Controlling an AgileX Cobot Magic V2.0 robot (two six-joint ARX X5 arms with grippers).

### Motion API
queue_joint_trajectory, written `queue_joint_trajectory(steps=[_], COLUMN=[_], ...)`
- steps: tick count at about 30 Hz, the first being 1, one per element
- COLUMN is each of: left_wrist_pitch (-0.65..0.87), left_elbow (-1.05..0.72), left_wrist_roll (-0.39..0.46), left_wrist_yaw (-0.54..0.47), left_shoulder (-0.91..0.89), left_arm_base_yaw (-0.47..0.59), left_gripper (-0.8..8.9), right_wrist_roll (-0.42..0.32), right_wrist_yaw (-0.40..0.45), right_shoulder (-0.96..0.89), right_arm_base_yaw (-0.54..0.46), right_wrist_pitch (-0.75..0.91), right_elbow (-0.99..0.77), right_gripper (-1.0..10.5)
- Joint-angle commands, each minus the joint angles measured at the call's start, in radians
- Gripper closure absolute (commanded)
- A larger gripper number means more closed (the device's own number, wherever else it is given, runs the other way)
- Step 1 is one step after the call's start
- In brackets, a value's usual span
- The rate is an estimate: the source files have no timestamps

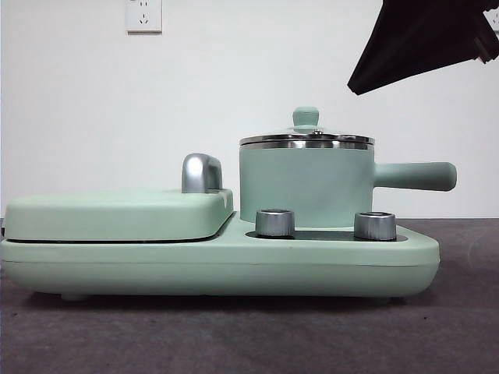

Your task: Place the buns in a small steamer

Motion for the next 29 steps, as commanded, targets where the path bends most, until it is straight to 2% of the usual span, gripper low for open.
queue_joint_trajectory(steps=[1, 6, 8, 12, 19, 24, 29], left_wrist_pitch=[0.014, 0.014, 0.014, 0.014, 0.013, 0.013, 0.013], left_elbow=[-0.019, -0.019, -0.019, -0.019, -0.019, -0.019, -0.019], left_wrist_roll=[-0.011, -0.011, -0.011, -0.011, -0.011, -0.011, -0.011], left_wrist_yaw=[0.0, 0.0, 0.0, 0.0, 0.0, 0.0, 0.0], left_shoulder=[0.0, 0.0, 0.0, 0.0, 0.0, 0.0, 0.0], left_arm_base_yaw=[-0.001, -0.001, -0.001, -0.001, -0.001, -0.001, -0.001], left_gripper=[7.94, 7.94, 7.94, 7.94, 7.94, 7.94, 7.94], right_wrist_roll=[-0.005, -0.016, -0.146, -0.254, -0.265, -0.255, -0.238], right_wrist_yaw=[-0.003, -0.003, 0.042, 0.118, 0.13, 0.13, 0.156], right_shoulder=[0.008, -0.006, -0.038, -0.142, -0.464, -0.688, -0.864], right_arm_base_yaw=[0.007, 0.009, 0.001, -0.06, -0.328, -0.503, -0.578], right_wrist_pitch=[0.011, 0.008, 0.011, 0.128, 0.425, 0.467, 0.467], right_elbow=[0.019, 0.019, 0.016, -0.071, -0.444, -0.646, -0.761], right_gripper=[9.3, 9.3, 9.3, 9.3, 9.3, 9.3, 9.3])
